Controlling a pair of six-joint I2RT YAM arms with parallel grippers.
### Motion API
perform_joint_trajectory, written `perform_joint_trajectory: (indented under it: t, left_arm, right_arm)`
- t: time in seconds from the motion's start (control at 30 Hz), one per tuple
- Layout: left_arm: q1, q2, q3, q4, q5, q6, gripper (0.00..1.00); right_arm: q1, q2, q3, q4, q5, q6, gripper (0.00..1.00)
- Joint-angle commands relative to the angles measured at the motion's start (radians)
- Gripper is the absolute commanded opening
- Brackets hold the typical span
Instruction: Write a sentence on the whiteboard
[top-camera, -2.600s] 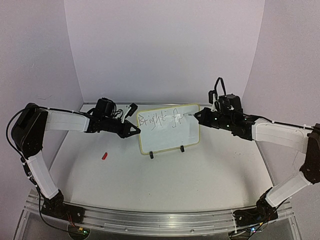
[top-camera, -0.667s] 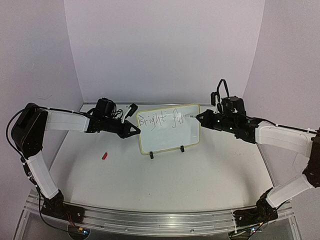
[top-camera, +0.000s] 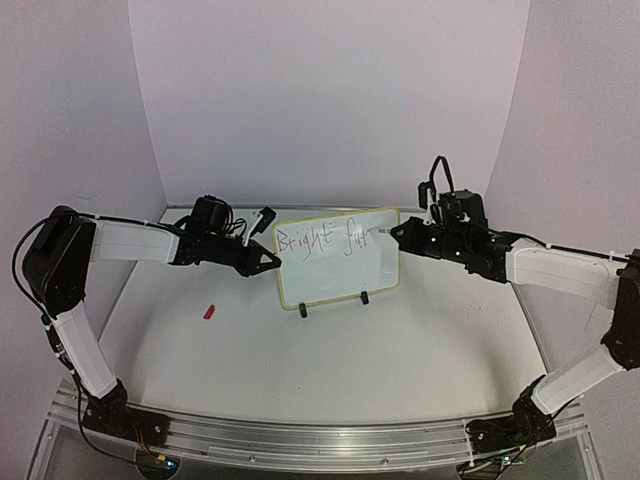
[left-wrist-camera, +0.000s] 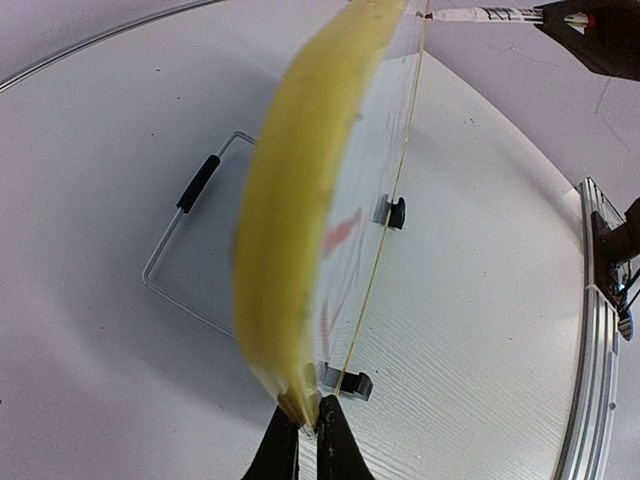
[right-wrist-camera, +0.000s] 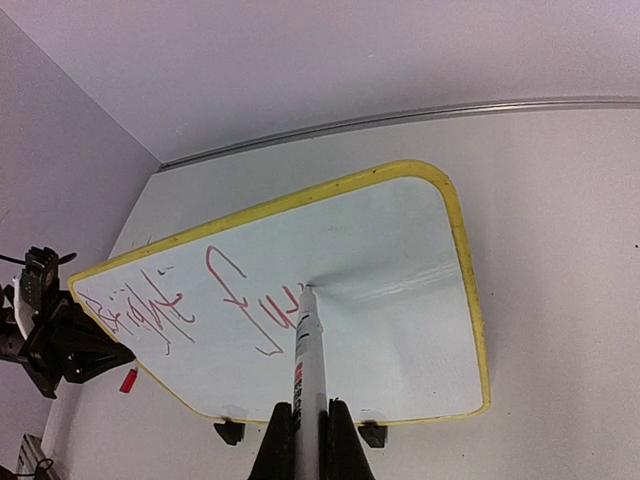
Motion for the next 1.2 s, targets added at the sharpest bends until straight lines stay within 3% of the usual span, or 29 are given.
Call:
perform_joint_trajectory:
  t: [0.0, 0.43, 1.17]
  left_arm:
    - [0.009, 0.016, 0.021, -0.046, -0.096, 0.03, 0.0]
    - [0.009, 0.013, 0.017, -0.045, -0.095, 0.031, 0.0]
    - [0.007, 0.007, 0.014, -0.044, -0.096, 0.031, 0.0]
  right_arm:
    - [-0.001, 0.0, -0.001, 0.0, 0.025, 0.001, 0.0]
    - [-0.002, 0.0, -0.045, -0.012, 0.021, 0.023, 0.0]
    - [-0.002, -0.037, 0.028, -0.008, 0.004, 0.002, 0.0]
